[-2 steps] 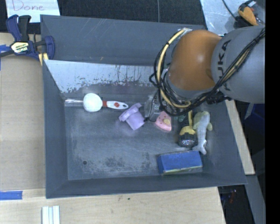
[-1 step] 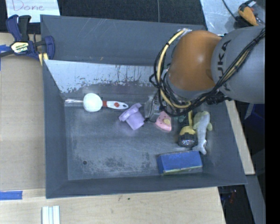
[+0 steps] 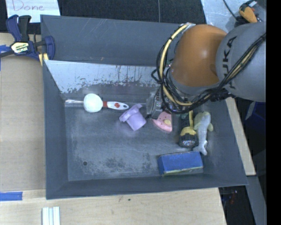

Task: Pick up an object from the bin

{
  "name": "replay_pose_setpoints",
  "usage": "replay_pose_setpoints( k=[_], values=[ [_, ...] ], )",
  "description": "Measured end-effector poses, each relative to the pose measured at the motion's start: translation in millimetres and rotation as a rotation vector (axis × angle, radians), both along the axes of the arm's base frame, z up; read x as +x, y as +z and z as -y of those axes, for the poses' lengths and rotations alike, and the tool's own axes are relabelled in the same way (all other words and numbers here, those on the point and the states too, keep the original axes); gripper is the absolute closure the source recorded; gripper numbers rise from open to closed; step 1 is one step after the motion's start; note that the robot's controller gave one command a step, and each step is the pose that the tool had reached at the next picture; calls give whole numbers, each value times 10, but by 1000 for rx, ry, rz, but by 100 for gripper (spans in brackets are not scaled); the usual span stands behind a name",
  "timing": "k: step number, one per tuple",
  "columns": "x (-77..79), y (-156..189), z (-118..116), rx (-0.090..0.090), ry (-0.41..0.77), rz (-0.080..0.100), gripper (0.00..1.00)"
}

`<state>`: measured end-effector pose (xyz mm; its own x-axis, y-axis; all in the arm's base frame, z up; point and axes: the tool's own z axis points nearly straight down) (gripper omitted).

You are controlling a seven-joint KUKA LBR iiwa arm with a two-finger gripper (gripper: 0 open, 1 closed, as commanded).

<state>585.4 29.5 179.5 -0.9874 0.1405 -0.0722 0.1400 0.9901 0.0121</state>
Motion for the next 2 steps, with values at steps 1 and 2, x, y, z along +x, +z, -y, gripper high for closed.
replay_pose_setpoints(
  k=[1, 2],
  values=[
    [115, -67, -19, 0, 0, -2, 100],
    [161, -87, -54, -3, 29, 4, 100]
  ],
)
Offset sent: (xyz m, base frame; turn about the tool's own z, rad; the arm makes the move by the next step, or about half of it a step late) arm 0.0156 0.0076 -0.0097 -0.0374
